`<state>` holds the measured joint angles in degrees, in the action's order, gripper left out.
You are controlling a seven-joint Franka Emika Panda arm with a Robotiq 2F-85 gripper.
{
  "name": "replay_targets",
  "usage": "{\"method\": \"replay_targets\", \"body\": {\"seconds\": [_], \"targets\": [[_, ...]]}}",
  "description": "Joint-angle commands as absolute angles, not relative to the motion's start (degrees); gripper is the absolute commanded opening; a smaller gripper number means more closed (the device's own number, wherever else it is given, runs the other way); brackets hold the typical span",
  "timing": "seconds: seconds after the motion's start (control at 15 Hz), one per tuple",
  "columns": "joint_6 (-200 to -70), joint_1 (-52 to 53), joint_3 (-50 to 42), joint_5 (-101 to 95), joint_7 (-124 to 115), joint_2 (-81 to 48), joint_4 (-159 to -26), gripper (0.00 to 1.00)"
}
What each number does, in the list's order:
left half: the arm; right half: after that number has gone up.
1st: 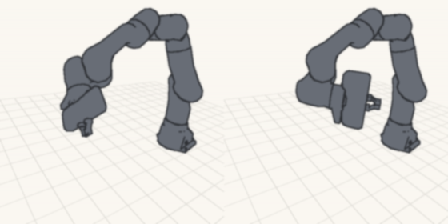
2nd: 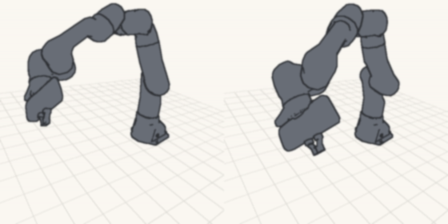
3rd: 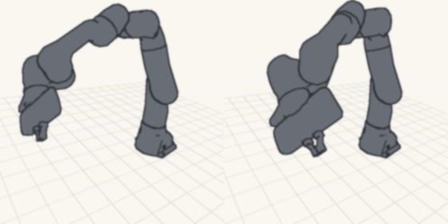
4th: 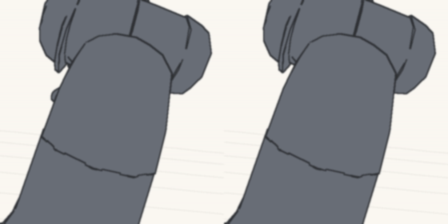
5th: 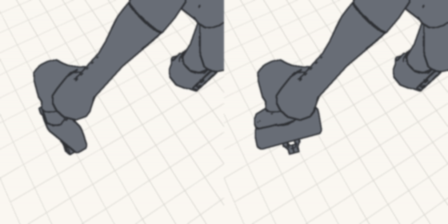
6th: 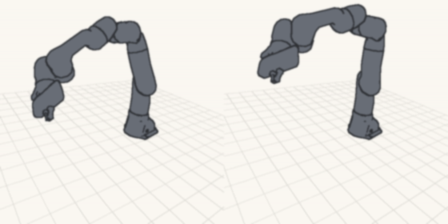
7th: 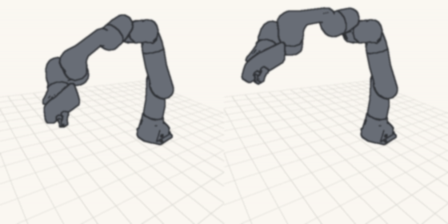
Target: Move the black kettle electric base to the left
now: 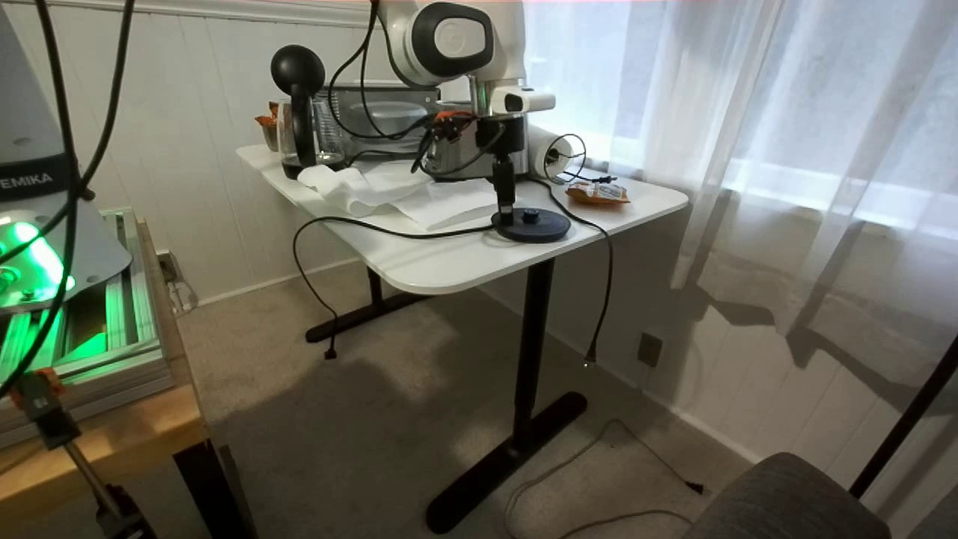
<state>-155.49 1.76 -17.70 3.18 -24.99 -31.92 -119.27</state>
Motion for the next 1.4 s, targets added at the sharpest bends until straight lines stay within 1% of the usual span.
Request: {"method": "replay_targets", "body": {"seconds": [0.0,0.27,0.47,1.2,1.27,1.33], "targets": [[-154.4,2.8,-17.9,1.2,-25.4,-28.7,-122.1,1.0],[-148.1,1.7,-16.5,0.3,-23.2,-27.8,-122.1,1.0],[-145.6,0.4,-14.9,0.9,-20.7,-28.1,-121.8,1.0],[-150.2,-1.1,-13.3,0.8,-17.0,-31.8,-120.2,1.0],[-151.3,-1.2,-13.3,0.8,-16.6,-31.9,-120.3,0.96],[-151.7,-1.4,-13.3,0.8,-16.2,-32.2,-120.1,0.8]]}}
